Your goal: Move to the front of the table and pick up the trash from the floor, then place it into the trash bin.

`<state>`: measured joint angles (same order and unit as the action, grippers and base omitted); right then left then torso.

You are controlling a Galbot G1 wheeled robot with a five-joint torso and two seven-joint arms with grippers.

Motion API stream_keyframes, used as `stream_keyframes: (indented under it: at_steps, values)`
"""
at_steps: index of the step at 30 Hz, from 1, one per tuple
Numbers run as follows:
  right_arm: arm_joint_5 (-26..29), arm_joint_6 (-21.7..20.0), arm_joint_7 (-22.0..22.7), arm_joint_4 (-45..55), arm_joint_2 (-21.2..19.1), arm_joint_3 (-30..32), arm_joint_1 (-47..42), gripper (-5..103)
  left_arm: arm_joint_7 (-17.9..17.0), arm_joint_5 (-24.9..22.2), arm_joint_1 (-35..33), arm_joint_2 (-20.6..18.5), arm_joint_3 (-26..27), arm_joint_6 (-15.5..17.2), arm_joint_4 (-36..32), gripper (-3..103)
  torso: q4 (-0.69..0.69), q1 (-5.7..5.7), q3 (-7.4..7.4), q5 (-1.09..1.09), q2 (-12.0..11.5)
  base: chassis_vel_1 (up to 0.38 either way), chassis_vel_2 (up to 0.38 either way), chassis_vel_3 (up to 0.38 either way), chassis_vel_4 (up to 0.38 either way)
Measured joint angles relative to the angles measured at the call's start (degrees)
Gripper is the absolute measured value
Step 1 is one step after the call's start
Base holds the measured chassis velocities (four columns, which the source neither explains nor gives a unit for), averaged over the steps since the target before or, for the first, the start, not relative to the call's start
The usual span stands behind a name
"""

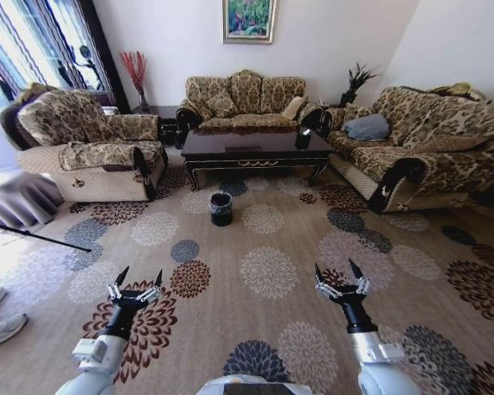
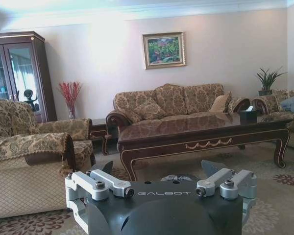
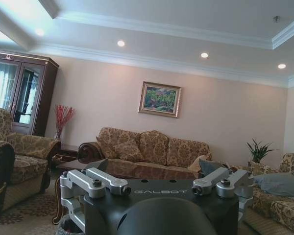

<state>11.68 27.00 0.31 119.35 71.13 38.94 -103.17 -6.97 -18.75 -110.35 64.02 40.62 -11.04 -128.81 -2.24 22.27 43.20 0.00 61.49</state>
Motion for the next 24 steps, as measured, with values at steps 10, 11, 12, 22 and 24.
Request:
stream_keyframes:
  at_steps: [10, 11, 12, 22, 24]
  values:
    - [0.00, 0.00, 0.00, 0.00, 0.00, 0.00, 0.00, 100, 0.00, 0.00, 0.00, 0.00, 0.00, 0.00, 0.00, 100, 0.00, 1.21, 1.56, 0.00, 2.78, 0.000, 0.000, 0.000, 0.000]
    - [0.00, 0.00, 0.00, 0.00, 0.00, 0.00, 0.00, 100, 0.00, 0.00, 0.00, 0.00, 0.00, 0.00, 0.00, 100, 0.00, 1.36, 1.73, 0.00, 3.11, 0.000, 0.000, 0.000, 0.000]
    - [0.00, 0.00, 0.00, 0.00, 0.00, 0.00, 0.00, 100, 0.00, 0.00, 0.00, 0.00, 0.00, 0.00, 0.00, 100, 0.00, 1.57, 1.96, 0.00, 3.55, 0.000, 0.000, 0.000, 0.000]
    - [0.00, 0.00, 0.00, 0.00, 0.00, 0.00, 0.00, 100, 0.00, 0.00, 0.00, 0.00, 0.00, 0.00, 0.00, 100, 0.00, 2.37, 2.99, 0.00, 5.36, 0.000, 0.000, 0.000, 0.000]
    - [0.00, 0.00, 0.00, 0.00, 0.00, 0.00, 0.00, 100, 0.00, 0.00, 0.00, 0.00, 0.00, 0.00, 0.00, 100, 0.00, 2.37, 3.01, 0.00, 5.38, 0.000, 0.000, 0.000, 0.000]
